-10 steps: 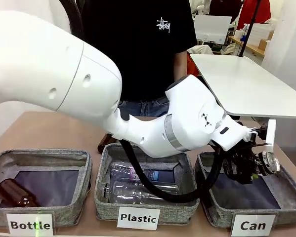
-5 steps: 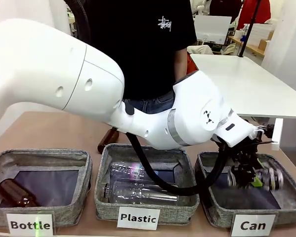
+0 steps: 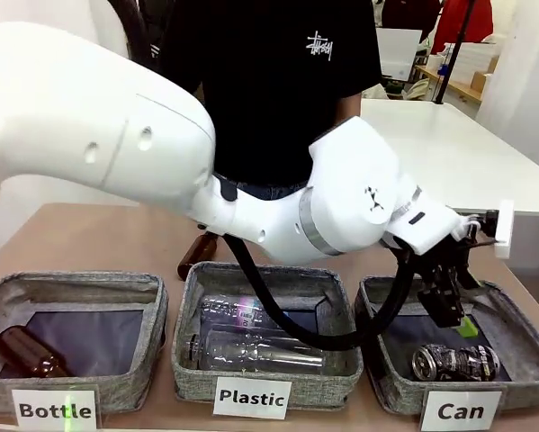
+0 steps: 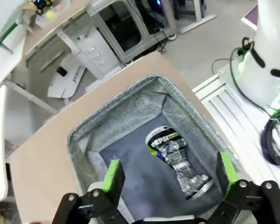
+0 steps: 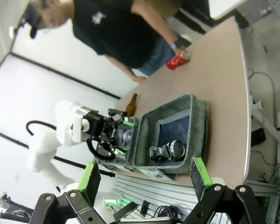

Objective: Sort the can waste into the basket.
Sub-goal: Pick up the can waste from the table and place it in the right Fabric basket.

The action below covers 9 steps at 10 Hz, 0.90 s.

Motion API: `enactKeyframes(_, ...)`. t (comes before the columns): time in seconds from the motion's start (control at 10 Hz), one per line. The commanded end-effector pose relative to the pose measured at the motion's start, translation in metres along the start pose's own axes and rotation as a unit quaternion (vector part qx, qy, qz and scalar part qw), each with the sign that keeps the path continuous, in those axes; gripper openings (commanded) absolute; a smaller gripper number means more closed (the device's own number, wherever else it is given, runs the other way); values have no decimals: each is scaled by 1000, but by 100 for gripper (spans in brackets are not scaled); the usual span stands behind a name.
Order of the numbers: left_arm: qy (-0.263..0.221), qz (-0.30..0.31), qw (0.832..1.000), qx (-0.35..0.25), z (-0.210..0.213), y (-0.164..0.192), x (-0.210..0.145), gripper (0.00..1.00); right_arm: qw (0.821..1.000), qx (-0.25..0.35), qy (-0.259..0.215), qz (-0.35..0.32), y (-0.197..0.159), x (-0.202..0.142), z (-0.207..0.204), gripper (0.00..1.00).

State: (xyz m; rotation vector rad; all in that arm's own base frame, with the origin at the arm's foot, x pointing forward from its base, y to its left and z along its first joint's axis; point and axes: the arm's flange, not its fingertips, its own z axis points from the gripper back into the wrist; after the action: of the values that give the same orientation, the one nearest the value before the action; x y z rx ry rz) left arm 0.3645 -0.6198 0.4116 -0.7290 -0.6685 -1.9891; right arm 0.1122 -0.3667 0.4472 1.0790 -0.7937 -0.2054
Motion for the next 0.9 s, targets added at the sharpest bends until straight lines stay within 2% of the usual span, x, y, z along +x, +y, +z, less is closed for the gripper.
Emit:
enactKeyframes(0.0,6,90,995,-39,67,-39,3,100,1000,-21,4,6,6,5,-17,100)
enactKeyframes(0.1,9,132,989,-60,111,-55,1,100,999,0,26,29,20,13,-41,100)
enactKeyframes(0.2,-1,169,983,-71,159,-76,-7,100,997,-12,48,57,38,23,-69,100)
enactKeyframes(0.4,-58,260,963,-35,262,-124,-51,100,989,-7,107,103,84,35,-138,100)
enactKeyframes(0.5,-99,299,949,1,308,-146,-84,100,984,7,138,114,104,33,-170,100)
enactKeyframes(0.6,-152,330,931,21,349,-161,-126,100,978,25,167,125,115,36,-202,100)
enactKeyframes(0.8,-251,418,868,95,424,-218,-218,100,967,64,231,82,141,20,-260,100)
